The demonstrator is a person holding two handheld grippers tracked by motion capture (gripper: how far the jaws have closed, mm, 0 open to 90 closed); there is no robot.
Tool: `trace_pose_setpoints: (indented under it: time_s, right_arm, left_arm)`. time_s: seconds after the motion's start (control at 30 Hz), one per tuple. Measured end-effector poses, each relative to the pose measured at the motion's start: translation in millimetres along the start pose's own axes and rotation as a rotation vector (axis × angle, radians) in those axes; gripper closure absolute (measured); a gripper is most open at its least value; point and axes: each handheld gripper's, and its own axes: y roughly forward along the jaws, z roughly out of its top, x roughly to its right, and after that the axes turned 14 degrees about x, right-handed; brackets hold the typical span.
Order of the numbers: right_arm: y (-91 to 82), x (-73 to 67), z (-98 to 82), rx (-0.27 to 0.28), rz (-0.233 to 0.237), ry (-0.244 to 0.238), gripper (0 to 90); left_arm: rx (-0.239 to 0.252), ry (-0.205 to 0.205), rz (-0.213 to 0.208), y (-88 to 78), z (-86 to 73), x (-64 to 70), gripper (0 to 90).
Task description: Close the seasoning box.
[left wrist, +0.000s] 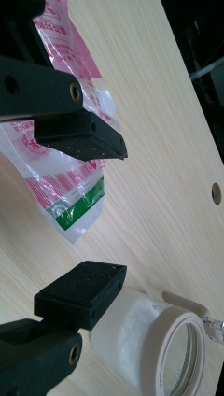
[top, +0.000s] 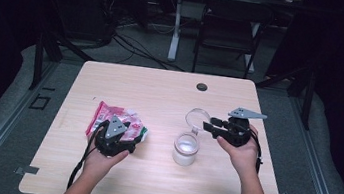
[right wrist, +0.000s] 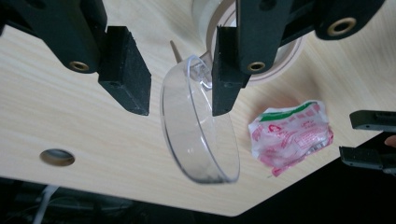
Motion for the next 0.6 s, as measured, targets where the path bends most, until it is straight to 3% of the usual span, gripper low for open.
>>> trace_pose_setpoints:
  time_s: [0.23, 0.4, 0.6]
  right_arm:
    - [3.5, 0.9, -3.9, 0.01, 0.023, 0.003, 61.0]
    - [0.7, -1.2, -1.6, 0.018, 0.027, -0.012, 71.5]
    - [0.5, -4.3, -0.2, 0.005, 0.016, -0.046, 72.2]
  left_arm:
    - [-0.006, 0.0, 0.001, 1.0, -0.9, 0.0, 37.6]
    - [-0.004, -0.012, 0.003, 0.7, -1.0, -0.6, 38.4]
    - [-0.003, -0.015, 0.005, 0.9, -1.4, -1.0, 38.4]
